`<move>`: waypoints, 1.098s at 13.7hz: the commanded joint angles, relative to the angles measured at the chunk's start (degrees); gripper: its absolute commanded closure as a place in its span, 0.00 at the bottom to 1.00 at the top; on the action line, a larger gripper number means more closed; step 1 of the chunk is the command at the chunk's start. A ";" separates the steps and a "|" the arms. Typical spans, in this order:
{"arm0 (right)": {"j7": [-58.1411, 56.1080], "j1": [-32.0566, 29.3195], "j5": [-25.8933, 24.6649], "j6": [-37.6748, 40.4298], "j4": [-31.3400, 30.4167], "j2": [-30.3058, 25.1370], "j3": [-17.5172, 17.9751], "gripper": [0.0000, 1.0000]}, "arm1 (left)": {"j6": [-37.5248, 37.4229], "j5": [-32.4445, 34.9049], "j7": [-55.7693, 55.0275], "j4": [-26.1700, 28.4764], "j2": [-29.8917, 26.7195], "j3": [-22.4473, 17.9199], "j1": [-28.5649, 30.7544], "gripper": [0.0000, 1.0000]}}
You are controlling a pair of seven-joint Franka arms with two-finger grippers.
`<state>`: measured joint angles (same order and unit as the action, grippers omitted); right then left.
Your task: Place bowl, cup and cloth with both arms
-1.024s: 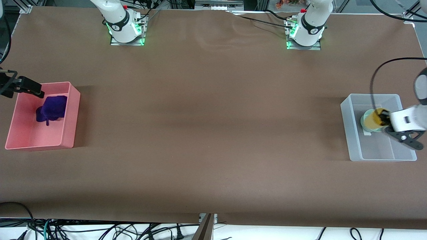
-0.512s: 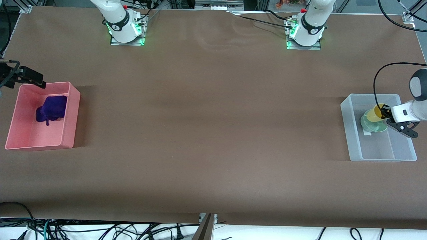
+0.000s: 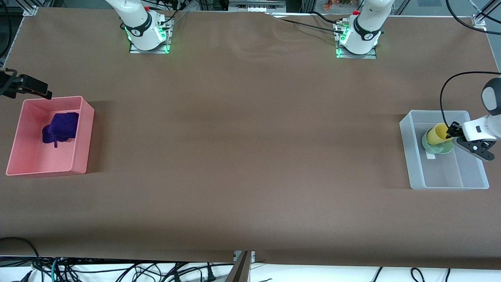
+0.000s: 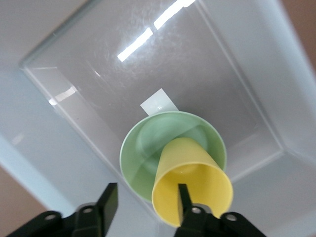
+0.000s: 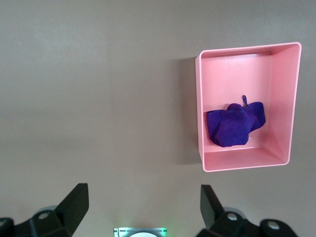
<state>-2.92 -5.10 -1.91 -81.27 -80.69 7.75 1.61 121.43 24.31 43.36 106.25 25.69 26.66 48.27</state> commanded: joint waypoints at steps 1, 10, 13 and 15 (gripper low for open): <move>-0.42 0.70 0.59 0.24 -0.43 -0.37 -0.47 0.00 | -13.18 -6.97 1.37 -5.24 -5.11 4.00 -0.37 0.00; -0.25 1.14 0.24 -0.20 -0.26 -0.19 -0.03 0.00 | -41.89 -7.95 -34.11 -22.59 -8.35 27.22 -5.82 0.00; -0.25 1.14 0.06 -0.38 -0.26 -0.10 -0.03 0.00 | -40.41 -10.94 -40.97 -22.68 -13.96 11.67 -22.09 0.00; -0.33 1.14 0.06 -0.38 -0.26 0.07 -0.03 0.00 | -34.88 -17.84 -44.23 -21.01 -16.44 -6.53 -35.13 0.00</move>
<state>-2.94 -4.17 -1.91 -81.39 -80.72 7.95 1.73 83.19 12.36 1.14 83.59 13.06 35.65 23.53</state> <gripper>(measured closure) 0.000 0.000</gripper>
